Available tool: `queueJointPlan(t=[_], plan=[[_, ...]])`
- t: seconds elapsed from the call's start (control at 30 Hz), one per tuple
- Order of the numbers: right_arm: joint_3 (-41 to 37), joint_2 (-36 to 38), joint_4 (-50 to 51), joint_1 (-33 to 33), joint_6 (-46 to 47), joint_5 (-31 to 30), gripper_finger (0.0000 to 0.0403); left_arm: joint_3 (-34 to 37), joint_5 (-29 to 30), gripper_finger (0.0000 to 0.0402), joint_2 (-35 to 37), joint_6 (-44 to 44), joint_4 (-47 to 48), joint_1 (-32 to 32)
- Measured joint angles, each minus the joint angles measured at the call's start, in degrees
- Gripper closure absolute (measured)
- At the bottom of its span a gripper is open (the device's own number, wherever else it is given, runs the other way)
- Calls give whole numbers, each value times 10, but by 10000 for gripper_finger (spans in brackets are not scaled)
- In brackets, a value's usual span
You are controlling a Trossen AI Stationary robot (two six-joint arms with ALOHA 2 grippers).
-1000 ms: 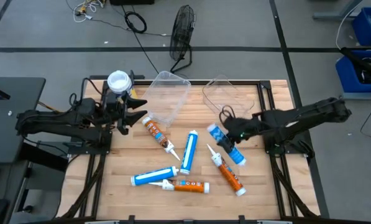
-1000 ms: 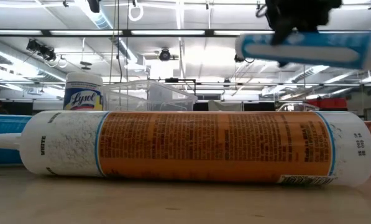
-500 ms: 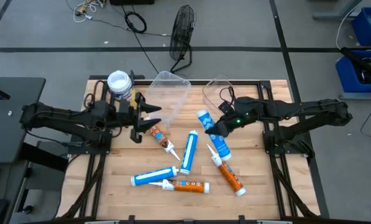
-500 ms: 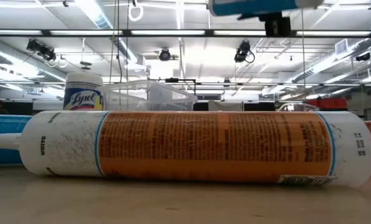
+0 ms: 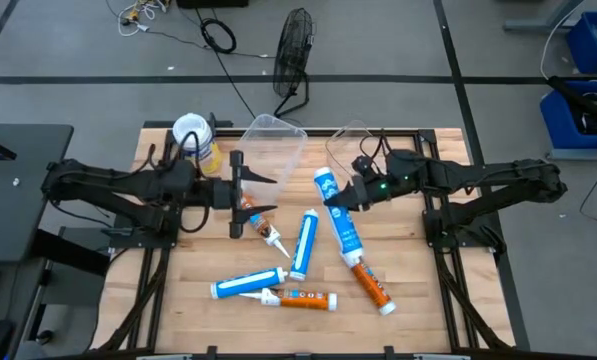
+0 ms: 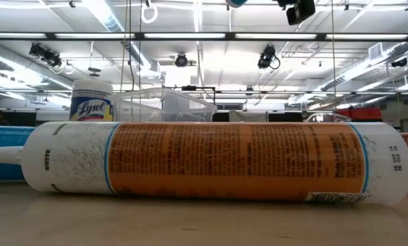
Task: Pick & place silicon tubes, Sealant and Lysol wipes
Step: Put the right blue sealant into the right transparent bin
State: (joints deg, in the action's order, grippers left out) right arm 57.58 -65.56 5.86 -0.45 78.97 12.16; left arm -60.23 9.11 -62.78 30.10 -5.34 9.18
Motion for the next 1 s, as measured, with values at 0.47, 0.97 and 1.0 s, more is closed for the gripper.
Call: queueJointPlan(t=[0.47, 0.97, 1.0], plan=[[1, -40, -117, 7, 98, -149, 198, -34, 18, 97, -12, 271, 140, 26], [1, -173, -309, 6, 190, -169, 198, -34, 27, 98, -44, 409, 129, 27], [1, -177, -309, 6, 193, -169, 198, -34, 27, 98, -47, 408, 124, 27]])
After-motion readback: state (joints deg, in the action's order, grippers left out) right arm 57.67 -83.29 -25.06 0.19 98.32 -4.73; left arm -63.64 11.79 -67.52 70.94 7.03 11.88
